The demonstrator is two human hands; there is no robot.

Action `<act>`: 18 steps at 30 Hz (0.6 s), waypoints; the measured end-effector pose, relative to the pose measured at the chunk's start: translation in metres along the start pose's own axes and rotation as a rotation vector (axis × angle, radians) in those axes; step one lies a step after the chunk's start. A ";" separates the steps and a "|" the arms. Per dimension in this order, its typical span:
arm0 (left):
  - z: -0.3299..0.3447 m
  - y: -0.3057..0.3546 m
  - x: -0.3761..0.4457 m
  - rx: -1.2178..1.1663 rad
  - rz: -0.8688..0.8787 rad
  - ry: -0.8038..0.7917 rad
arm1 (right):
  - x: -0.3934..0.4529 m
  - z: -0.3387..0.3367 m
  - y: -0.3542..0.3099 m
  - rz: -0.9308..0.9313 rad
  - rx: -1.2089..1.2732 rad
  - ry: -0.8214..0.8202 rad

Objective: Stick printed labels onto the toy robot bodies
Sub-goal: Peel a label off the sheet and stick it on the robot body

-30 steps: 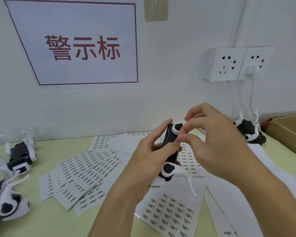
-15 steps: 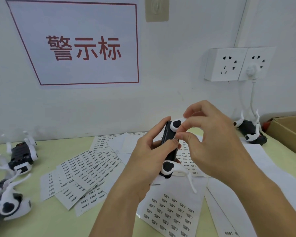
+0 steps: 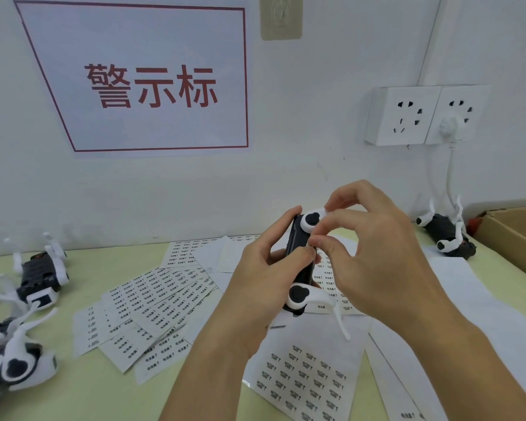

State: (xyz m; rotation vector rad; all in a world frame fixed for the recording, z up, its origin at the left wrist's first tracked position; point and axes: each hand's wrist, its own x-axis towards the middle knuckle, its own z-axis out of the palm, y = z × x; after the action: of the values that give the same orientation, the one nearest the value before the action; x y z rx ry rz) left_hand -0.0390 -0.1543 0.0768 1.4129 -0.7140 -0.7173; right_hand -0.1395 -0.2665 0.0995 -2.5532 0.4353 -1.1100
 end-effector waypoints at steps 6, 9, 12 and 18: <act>0.000 0.000 -0.001 0.007 0.003 -0.002 | 0.000 0.000 0.000 -0.017 -0.034 0.013; 0.000 0.001 -0.001 0.012 0.007 0.005 | 0.000 0.000 0.000 -0.011 -0.047 0.017; 0.000 0.000 0.000 0.013 0.016 0.004 | 0.000 0.000 0.000 -0.007 -0.064 0.026; -0.001 0.000 0.000 0.013 0.017 0.004 | 0.000 0.002 0.000 -0.008 -0.073 0.064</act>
State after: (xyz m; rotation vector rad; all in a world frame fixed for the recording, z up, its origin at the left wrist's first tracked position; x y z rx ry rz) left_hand -0.0382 -0.1535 0.0763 1.4181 -0.7279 -0.6975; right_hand -0.1379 -0.2662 0.0980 -2.5894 0.4904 -1.2021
